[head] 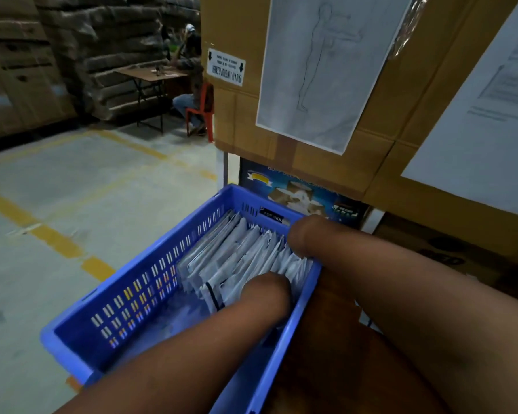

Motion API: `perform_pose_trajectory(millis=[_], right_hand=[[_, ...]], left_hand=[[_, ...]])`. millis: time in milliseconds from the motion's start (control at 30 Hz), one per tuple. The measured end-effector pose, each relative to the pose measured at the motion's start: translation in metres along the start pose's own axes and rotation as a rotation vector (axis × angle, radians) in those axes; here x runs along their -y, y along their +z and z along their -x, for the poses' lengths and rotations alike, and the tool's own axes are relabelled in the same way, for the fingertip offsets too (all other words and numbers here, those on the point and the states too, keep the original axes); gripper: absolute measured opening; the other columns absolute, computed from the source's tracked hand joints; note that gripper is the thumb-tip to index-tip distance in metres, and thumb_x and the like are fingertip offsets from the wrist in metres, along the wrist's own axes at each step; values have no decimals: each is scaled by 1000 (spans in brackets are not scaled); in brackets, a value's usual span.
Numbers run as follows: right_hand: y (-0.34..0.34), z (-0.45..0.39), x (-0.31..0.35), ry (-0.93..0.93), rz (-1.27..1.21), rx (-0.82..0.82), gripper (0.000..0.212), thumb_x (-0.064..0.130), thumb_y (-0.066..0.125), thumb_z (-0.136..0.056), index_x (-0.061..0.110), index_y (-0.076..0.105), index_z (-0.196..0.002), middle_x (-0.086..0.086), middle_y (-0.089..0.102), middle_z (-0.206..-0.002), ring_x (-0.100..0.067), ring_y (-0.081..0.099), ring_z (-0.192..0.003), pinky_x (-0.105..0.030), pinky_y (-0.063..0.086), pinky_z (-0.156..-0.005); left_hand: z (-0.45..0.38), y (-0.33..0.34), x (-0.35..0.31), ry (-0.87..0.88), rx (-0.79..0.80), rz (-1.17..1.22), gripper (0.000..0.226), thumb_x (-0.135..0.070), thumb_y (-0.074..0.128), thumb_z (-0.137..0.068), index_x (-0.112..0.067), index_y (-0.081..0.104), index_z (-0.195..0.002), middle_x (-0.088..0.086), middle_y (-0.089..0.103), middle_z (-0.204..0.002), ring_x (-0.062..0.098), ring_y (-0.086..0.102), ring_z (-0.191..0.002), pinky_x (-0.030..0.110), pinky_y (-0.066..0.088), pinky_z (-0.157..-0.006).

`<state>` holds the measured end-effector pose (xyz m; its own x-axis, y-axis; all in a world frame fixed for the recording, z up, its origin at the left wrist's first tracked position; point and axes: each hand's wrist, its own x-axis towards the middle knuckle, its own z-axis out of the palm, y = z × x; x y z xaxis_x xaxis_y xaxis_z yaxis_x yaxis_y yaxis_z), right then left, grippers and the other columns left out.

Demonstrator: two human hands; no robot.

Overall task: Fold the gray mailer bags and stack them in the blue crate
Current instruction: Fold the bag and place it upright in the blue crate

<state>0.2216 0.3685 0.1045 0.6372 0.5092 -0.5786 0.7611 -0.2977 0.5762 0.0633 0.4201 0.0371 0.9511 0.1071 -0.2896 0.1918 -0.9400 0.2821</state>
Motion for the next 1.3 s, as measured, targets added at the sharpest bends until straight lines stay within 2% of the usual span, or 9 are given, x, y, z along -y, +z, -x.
perform_pose_trajectory(millis=[100, 233, 400, 500, 733, 867, 1067, 1167, 1300], right_hand=[[21, -42, 2, 5, 32, 43, 30, 22, 72, -92, 24, 70, -122, -3, 69, -123, -31, 69, -95, -52, 62, -83], [14, -24, 2, 10, -15, 94, 28, 19, 58, -100, 20, 65, -127, -5, 67, -125, -32, 68, -99, -50, 61, -88], [4, -6, -8, -114, -137, 135, 45, 11, 57, -104, 17, 59, -148, -8, 58, -150, -33, 63, -125, -52, 53, -107], [-1, 12, -13, -196, -141, 93, 46, 12, 60, -105, 24, 60, -149, -1, 49, -160, -28, 53, -138, -41, 47, -110], [-1, 18, -6, -277, -235, 65, 37, 19, 71, -101, 25, 72, -138, 6, 66, -143, -22, 61, -128, -36, 49, -105], [1, 15, -4, -241, -226, 59, 37, 13, 72, -100, 21, 72, -136, 4, 68, -138, -23, 63, -121, -34, 46, -90], [5, 4, 2, -158, -234, 94, 37, 13, 74, -96, 19, 73, -133, 1, 69, -131, -26, 66, -115, -42, 56, -100], [5, 2, 12, -28, -271, 116, 16, 14, 76, -91, 14, 77, -107, -6, 73, -107, -28, 69, -94, -44, 60, -96], [14, -5, 32, 19, -132, -21, 35, 21, 69, -101, 12, 68, -134, -7, 67, -134, -31, 66, -118, -48, 56, -97]], left_hand=[[1, -5, -1, 26, 29, -24, 29, -23, 63, -98, -12, 70, -124, 13, 65, -127, 33, 67, -115, 42, 58, -92], [-1, -21, 16, 73, 135, 57, 28, -23, 60, -90, -9, 74, -110, 14, 71, -108, 30, 70, -91, 39, 62, -82], [-25, -24, 37, 39, 34, 94, 28, -21, 62, -97, -20, 75, -122, 7, 71, -122, 28, 68, -112, 38, 58, -94], [-32, -21, 25, 44, 16, 11, 27, -30, 68, -97, -16, 75, -120, 9, 70, -120, 31, 68, -112, 37, 55, -85], [-48, -15, 8, -2, -39, -1, 27, -17, 69, -92, -13, 71, -119, 11, 69, -124, 31, 70, -113, 40, 57, -87], [-52, -21, 16, -33, -95, 38, 25, -22, 64, -94, -10, 72, -116, 13, 70, -120, 33, 70, -111, 39, 55, -85], [-49, -40, 32, -72, -124, 82, 8, -19, 67, -91, -13, 70, -94, 10, 70, -106, 30, 70, -99, 33, 50, -73], [-47, -35, 32, -87, -117, 86, 18, -23, 69, -93, -12, 74, -106, 8, 70, -108, 29, 71, -102, 33, 50, -74], [-42, -4, 25, -87, -110, 116, 21, -25, 67, -93, -11, 74, -108, 10, 71, -109, 29, 72, -101, 34, 50, -71]])
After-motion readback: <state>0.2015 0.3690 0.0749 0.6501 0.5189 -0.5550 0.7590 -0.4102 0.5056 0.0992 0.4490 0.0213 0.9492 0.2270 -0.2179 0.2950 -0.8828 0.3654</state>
